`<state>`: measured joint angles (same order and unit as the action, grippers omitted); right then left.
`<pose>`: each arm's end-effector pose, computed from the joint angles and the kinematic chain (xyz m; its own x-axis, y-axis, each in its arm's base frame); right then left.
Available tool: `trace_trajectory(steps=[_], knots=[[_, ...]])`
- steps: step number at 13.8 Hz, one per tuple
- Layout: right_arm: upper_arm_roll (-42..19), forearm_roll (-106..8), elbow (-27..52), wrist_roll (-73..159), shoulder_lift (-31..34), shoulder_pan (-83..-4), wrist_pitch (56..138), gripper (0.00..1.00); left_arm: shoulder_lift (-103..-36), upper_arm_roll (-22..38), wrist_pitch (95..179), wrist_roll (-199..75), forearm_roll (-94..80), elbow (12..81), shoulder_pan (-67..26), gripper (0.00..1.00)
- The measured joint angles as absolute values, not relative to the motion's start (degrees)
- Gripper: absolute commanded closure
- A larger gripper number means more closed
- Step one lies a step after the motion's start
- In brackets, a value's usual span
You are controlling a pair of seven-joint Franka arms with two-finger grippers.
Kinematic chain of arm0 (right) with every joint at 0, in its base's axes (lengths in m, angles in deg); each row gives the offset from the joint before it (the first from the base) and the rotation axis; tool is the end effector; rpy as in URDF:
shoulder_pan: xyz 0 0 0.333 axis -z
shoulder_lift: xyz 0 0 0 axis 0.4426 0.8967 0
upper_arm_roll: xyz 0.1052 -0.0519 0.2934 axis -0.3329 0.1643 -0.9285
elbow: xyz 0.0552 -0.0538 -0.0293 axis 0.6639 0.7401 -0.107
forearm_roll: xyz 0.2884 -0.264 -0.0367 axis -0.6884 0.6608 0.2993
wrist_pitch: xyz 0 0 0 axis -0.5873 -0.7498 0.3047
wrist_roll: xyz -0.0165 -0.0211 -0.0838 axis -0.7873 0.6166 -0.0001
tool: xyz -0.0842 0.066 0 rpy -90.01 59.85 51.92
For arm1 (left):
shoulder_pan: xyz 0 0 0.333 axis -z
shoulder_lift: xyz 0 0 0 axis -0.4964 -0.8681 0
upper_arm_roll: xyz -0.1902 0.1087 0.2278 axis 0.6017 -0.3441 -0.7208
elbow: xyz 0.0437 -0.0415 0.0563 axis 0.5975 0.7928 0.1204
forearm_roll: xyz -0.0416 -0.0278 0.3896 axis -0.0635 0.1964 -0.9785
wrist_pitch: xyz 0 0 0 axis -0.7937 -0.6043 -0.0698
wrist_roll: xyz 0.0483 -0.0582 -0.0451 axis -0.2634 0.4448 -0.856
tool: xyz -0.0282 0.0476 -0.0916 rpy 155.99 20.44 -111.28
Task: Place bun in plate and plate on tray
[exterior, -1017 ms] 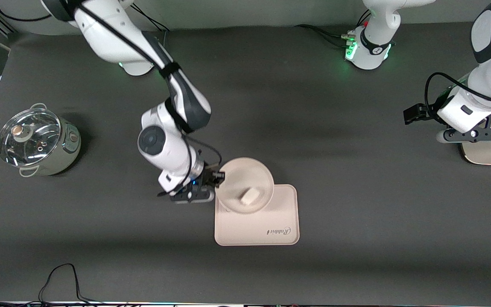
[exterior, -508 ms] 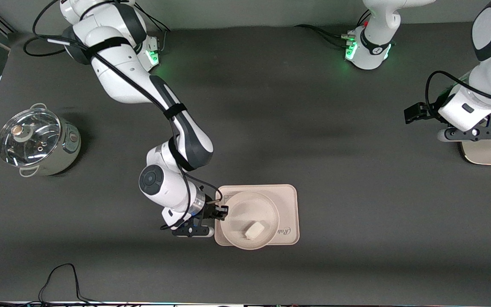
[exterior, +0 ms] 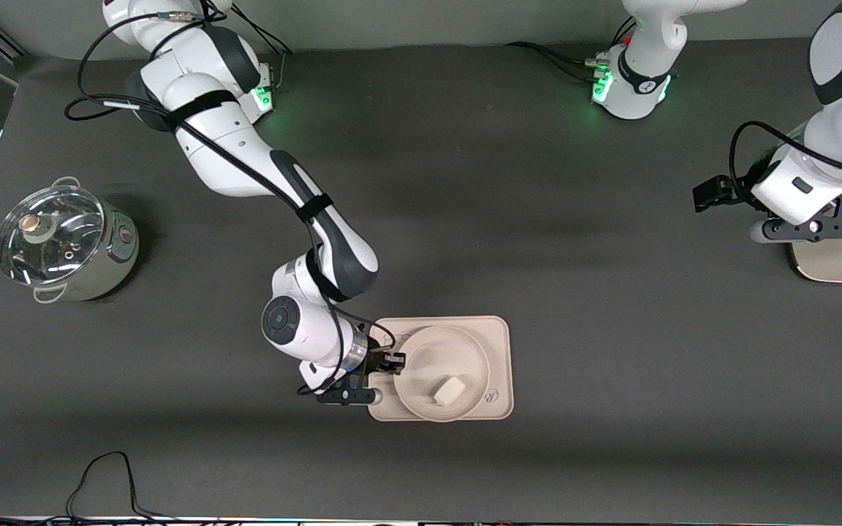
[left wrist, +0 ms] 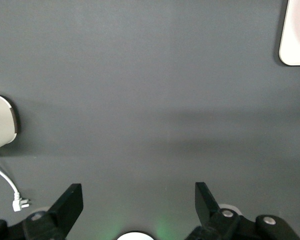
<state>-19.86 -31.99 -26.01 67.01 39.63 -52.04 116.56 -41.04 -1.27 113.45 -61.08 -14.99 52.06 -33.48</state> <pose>0.7029 0.3747 0.1953 0.9940 -0.0926 0.0584 -0.0645 -0.9262 -0.3715 0.5284 -0.0494 0.5317 0.9885 0.0172 -0.1503 0.0163 -0.9998 -0.0071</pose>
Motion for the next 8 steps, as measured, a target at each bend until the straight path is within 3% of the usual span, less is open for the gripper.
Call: trace_trajectory(steps=[2,3,4,5,8], knots=[[-19.9,-33.0,-25.9,67.0,40.3,-52.0,116.5,1.0,-41.0,-1.3,113.4,-61.1,-15.0,52.1,-33.5,0.0],[-19.9,-33.4,-25.8,67.0,40.5,-52.0,116.5,0.53,-41.0,-1.3,113.4,-61.1,-15.0,52.1,-33.5,0.0],[-19.9,-33.8,-25.7,67.1,40.6,-52.0,116.5,0.19,-41.0,-1.3,113.4,-61.1,-15.0,52.1,-33.5,0.0],[-19.9,-34.3,-25.7,67.1,40.7,-52.0,116.5,0.0,-40.9,-1.3,113.4,-61.1,-15.0,52.0,-33.5,0.0],[-19.9,-34.6,-25.9,67.3,40.6,-52.0,116.4,0.0,-40.7,-1.3,113.4,-61.1,-15.1,51.6,-33.5,0.0]])
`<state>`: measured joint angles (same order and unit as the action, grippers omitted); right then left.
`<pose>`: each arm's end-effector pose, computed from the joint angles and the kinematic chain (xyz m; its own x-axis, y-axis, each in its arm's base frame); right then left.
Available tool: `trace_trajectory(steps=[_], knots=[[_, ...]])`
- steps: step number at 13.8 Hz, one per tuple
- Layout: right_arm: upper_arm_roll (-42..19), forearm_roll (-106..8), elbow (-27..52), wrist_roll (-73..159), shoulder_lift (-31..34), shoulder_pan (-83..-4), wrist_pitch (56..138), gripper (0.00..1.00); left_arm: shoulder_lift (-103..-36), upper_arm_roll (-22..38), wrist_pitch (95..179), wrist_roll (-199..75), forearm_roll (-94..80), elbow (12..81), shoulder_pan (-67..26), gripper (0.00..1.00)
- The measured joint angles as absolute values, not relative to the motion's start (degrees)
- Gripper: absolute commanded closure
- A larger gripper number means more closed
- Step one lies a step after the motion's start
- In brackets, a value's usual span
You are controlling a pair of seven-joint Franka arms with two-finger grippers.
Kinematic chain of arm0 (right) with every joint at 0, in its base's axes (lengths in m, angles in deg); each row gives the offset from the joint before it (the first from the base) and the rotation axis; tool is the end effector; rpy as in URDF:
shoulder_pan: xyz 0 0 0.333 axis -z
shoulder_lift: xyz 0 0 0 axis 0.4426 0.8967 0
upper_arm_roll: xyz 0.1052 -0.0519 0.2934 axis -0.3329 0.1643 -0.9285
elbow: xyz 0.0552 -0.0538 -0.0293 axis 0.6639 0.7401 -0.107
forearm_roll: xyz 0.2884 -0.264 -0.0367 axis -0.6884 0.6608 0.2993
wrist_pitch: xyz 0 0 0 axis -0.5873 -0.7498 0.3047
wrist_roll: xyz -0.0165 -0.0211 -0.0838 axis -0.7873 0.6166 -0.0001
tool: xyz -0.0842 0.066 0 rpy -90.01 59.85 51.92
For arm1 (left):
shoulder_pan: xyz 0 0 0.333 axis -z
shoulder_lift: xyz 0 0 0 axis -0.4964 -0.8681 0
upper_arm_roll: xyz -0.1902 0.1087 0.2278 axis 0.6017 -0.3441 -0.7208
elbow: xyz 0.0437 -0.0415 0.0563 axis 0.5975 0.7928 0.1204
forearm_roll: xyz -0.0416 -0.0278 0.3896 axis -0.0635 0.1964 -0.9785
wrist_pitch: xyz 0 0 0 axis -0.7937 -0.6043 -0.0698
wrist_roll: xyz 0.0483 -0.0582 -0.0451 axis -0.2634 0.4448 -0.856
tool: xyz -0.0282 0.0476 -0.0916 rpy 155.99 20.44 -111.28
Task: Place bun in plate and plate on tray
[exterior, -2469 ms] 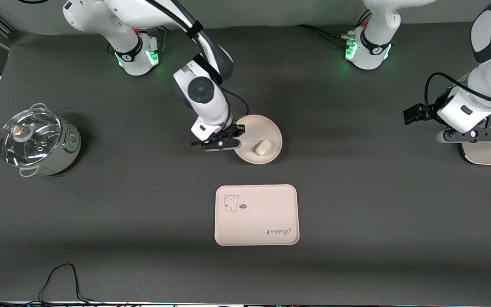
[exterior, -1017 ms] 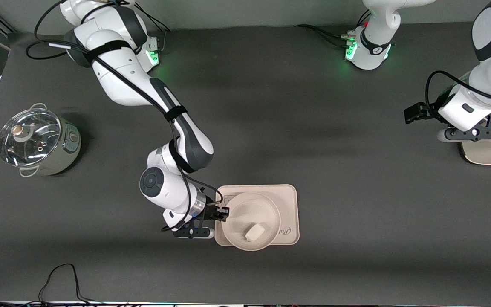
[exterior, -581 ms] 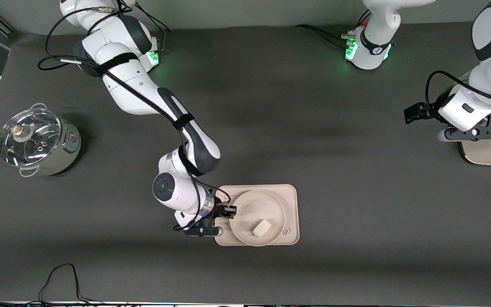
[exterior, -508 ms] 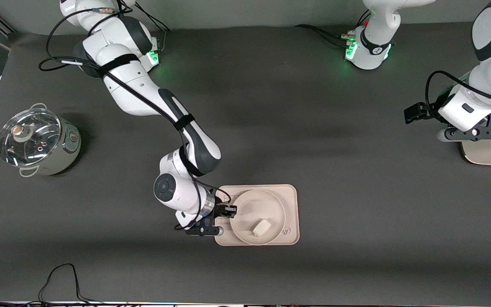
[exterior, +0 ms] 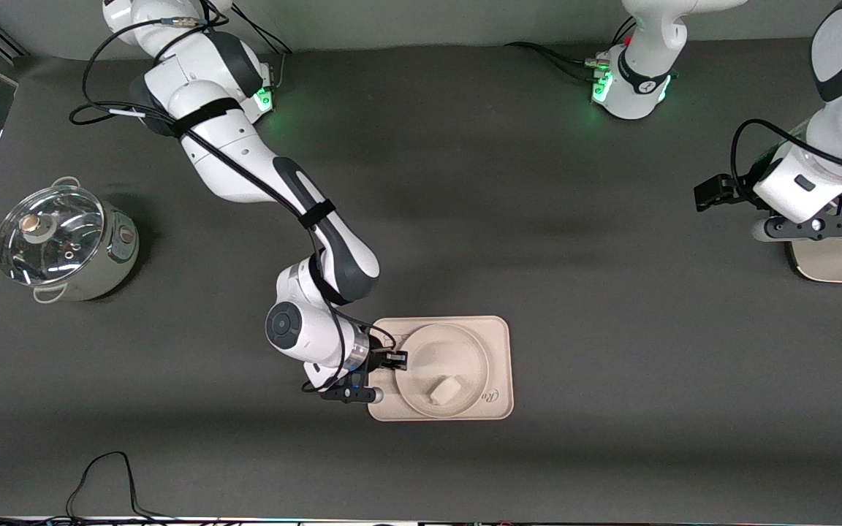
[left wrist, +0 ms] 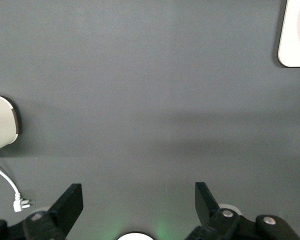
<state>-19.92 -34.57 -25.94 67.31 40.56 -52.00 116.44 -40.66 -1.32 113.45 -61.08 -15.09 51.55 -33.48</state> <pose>0.7002 0.3742 0.1818 0.9924 -0.1218 0.0174 -0.1053 -0.9137 -0.3925 0.5281 -0.0490 0.5393 0.9907 0.0178 -0.1348 0.0168 -0.9998 -0.0082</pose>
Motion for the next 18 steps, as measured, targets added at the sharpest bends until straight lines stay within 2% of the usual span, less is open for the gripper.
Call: trace_trajectory(steps=[2,5,9,13,16,18], knots=[[-19.6,-34.6,-26.3,67.7,39.4,-52.0,113.2,0.0,-40.5,-1.5,113.5,-61.1,-15.2,50.4,-33.5,0.0],[-16.7,-34.6,-27.7,67.9,34.0,-51.7,103.5,0.0,-40.0,-1.5,113.5,-61.1,-17.0,49.0,-33.5,0.0],[-9.3,-34.1,-28.2,67.9,22.0,-51.3,86.8,0.0,-40.0,-1.5,113.6,-61.1,-17.3,48.5,-33.5,0.0],[-2.6,-27.8,-26.8,61.9,9.8,-50.6,71.7,0.0,-40.0,-1.5,113.7,-61.1,-17.3,48.1,-33.5,0.0],[0.3,-23.6,-21.3,56.3,0.3,-48.6,68.2,0.0,-40.0,-1.4,113.7,-61.1,-17.3,48.0,-33.4,0.0],[-0.7,-20.2,-16.2,52.1,-5.7,-43.6,68.0,0.0,-40.0,-1.4,113.8,-61.1,-17.3,48.0,-33.4,0.0]])
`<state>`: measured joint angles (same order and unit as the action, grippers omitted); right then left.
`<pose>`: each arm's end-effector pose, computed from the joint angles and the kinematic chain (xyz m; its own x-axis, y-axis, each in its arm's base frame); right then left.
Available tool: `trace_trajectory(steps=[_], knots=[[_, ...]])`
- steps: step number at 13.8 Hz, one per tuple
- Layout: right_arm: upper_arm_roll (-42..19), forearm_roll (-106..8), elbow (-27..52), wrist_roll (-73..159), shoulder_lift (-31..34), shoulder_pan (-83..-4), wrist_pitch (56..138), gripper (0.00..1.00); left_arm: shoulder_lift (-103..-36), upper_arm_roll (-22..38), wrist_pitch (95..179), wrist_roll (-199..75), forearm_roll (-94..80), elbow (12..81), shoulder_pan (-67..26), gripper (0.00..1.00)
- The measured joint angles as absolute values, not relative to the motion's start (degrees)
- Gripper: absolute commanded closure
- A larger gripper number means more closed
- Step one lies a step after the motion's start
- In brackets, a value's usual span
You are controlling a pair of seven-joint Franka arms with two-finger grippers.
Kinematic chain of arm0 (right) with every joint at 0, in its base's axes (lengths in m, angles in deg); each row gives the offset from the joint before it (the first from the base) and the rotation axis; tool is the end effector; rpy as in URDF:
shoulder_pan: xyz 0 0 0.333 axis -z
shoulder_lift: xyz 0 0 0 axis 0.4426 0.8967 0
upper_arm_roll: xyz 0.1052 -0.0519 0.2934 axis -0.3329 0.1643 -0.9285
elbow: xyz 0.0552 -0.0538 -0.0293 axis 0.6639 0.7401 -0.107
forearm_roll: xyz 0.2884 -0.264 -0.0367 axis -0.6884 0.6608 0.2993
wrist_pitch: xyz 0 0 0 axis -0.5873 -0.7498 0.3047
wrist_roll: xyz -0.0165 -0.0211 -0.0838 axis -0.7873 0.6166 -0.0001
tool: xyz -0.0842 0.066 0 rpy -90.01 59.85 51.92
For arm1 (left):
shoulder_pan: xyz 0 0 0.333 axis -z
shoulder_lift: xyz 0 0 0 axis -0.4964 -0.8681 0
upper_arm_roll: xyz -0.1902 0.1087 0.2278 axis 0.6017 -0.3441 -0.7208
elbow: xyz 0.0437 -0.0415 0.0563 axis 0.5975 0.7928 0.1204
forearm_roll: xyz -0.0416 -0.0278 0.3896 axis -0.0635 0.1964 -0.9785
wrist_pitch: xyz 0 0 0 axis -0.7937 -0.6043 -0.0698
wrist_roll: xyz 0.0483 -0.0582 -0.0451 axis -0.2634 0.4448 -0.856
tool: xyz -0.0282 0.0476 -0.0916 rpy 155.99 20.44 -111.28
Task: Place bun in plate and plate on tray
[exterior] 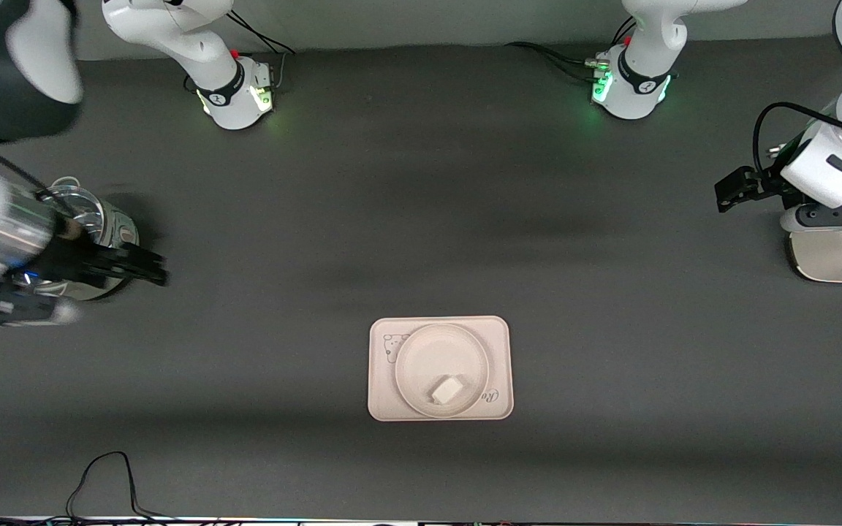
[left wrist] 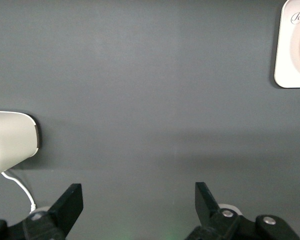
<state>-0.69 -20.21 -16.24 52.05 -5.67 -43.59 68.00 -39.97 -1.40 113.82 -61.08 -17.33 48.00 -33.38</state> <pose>0.6282 0.0581 0.6182 0.9995 -0.0306 0.0035 -0.0303 -0.9975 -0.0632 0.5324 -0.0463 0.5753 0.9986 0.0135 -0.0513 0.0114 -0.9991 -0.0402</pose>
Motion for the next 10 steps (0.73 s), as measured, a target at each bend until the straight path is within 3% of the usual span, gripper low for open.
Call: trace_trajectory(steps=[5,10], knots=[[-3.7,-17.0,-3.4,45.9,-15.7,-33.8,69.5,0.0,-40.0,-1.3,113.8,-61.1,-17.3,48.0,-33.3,0.0],[-4.2,-15.3,0.5,45.0,-17.6,-33.3,71.7,0.0,-40.0,-1.3,113.8,-61.1,-17.3,48.0,-33.3,0.0]])
